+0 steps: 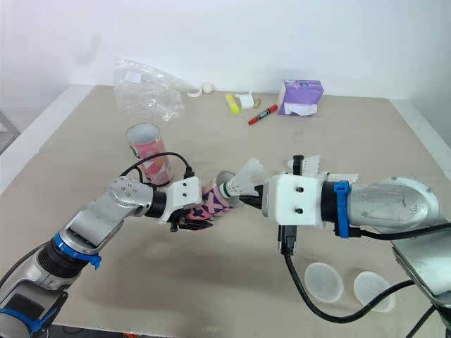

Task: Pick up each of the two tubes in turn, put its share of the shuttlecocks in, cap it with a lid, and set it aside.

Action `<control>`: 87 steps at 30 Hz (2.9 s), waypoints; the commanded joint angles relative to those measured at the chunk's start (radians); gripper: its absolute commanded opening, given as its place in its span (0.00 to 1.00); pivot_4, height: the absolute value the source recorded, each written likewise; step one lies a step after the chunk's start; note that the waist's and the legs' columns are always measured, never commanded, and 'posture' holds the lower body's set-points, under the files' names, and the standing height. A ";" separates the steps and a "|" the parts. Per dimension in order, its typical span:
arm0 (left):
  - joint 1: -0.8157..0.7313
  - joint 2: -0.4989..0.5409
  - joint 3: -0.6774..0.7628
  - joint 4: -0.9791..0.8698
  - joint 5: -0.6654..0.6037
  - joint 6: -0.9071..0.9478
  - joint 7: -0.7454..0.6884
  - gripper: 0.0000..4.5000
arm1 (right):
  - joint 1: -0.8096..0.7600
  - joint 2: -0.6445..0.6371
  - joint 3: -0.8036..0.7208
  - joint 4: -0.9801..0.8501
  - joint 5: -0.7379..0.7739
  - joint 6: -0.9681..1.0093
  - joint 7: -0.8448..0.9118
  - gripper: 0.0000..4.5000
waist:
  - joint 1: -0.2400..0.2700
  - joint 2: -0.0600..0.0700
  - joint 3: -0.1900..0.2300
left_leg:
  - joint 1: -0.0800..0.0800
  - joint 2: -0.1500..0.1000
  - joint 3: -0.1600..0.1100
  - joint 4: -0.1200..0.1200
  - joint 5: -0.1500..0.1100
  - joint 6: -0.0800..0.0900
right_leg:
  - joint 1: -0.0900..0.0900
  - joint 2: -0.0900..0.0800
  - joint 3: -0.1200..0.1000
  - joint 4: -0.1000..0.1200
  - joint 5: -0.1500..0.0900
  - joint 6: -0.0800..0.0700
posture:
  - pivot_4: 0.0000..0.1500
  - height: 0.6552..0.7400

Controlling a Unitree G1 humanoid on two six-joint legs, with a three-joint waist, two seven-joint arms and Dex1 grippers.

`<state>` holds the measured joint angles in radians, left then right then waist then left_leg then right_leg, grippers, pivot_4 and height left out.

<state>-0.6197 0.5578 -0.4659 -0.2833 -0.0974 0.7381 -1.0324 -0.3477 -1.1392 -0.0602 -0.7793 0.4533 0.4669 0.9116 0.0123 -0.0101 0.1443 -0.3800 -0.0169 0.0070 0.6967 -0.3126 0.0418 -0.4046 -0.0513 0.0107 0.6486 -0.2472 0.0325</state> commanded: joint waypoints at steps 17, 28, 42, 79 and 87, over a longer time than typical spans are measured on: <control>0.019 -0.003 -0.049 0.021 -0.002 0.007 -0.015 0.53 | -0.112 0.056 -0.203 0.108 0.429 0.357 -0.007 0.99 | -0.001 0.000 0.000 | 0.000 0.000 -0.002 0.000 0.000 0.000 | 0.001 -0.001 -0.002 0.000 0.000 0.000 | 1.00 1.00; -0.057 0.018 -0.097 0.032 0.011 0.022 -0.068 0.53 | -0.112 0.041 -0.172 0.266 0.387 0.371 -0.001 0.60 | -0.001 0.000 0.000 | -0.001 0.000 -0.002 0.000 0.000 0.001 | 0.000 -0.001 -0.003 0.000 0.000 0.000 | 1.00 1.00; -0.083 0.007 -0.115 0.041 0.016 0.035 -0.074 0.53 | -0.408 0.114 0.278 0.193 0.136 0.372 0.080 0.01 | -0.002 0.001 0.000 | -0.005 -0.001 -0.004 0.002 0.000 0.000 | -0.003 -0.001 -0.005 0.000 0.000 0.000 | 1.00 1.00; -0.037 -0.025 -0.079 0.070 0.030 0.009 -0.056 0.53 | -0.584 0.316 0.285 0.433 -0.051 0.487 0.412 0.01 | 0.004 0.004 -0.004 | 0.001 0.003 -0.012 0.001 0.008 -0.008 | 0.002 0.005 -0.010 0.003 0.006 -0.009 | 1.00 1.00; -0.008 -0.017 -0.056 0.079 0.027 -0.037 -0.056 0.53 | -0.422 0.138 0.002 0.377 0.122 0.612 0.362 0.01 | 0.008 0.003 -0.004 | -0.009 -0.003 -0.014 0.001 0.005 -0.003 | -0.003 -0.004 -0.013 -0.001 0.005 -0.006 | 1.00 1.00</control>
<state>-0.6668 0.5334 -0.4892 -0.2241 -0.0658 0.7083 -1.0761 -0.7887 -0.9703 0.0359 -0.3765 0.5340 1.0496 1.2933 0.0204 -0.0066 0.1403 -0.3894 -0.0200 -0.0071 0.6974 -0.3074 0.0391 -0.4073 -0.0559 -0.0033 0.6475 -0.2427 0.0269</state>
